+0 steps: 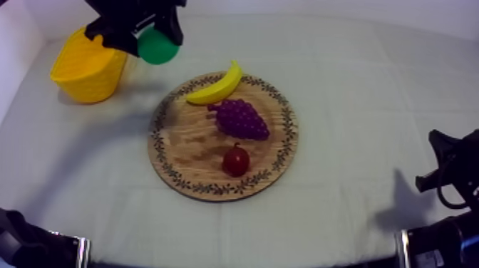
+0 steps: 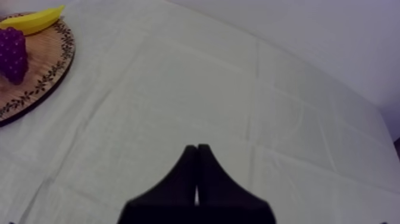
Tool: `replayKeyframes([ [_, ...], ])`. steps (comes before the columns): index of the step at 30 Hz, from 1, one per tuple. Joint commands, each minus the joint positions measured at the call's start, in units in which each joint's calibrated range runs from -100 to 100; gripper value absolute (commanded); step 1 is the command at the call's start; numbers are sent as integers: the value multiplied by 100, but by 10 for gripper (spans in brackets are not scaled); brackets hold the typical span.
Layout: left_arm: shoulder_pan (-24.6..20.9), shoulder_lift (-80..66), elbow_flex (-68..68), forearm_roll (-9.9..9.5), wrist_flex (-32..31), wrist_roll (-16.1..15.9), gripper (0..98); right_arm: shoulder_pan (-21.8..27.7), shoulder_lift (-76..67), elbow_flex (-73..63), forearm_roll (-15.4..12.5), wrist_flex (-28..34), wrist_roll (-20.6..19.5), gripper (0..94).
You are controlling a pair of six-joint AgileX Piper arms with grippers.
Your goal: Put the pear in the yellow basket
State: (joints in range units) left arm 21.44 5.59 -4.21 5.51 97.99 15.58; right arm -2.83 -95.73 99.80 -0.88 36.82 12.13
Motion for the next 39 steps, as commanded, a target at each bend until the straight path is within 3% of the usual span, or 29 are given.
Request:
replayKeyframes([
  [1, -209, 29, -55, -42, 32, -81, 596, -1, -3, -2, -2, -4, 1, 2],
  [8, -844, 228, -374, -187, 162, -368, 594, -1, -3, -2, -2, -4, 1, 2],
  [20, -1860, 836, -1255, -244, 176, -809, 594, -1, -3, -2, -2, -4, 1, 2],
  [28, -2269, 1175, -1975, -222, 177, -978, 592, -1, -3, -2, -2, -4, 1, 2],
  [39, -2498, 1669, -2386, -185, 185, -1054, 596, -1, -3, -2, -2, -4, 1, 2],
])
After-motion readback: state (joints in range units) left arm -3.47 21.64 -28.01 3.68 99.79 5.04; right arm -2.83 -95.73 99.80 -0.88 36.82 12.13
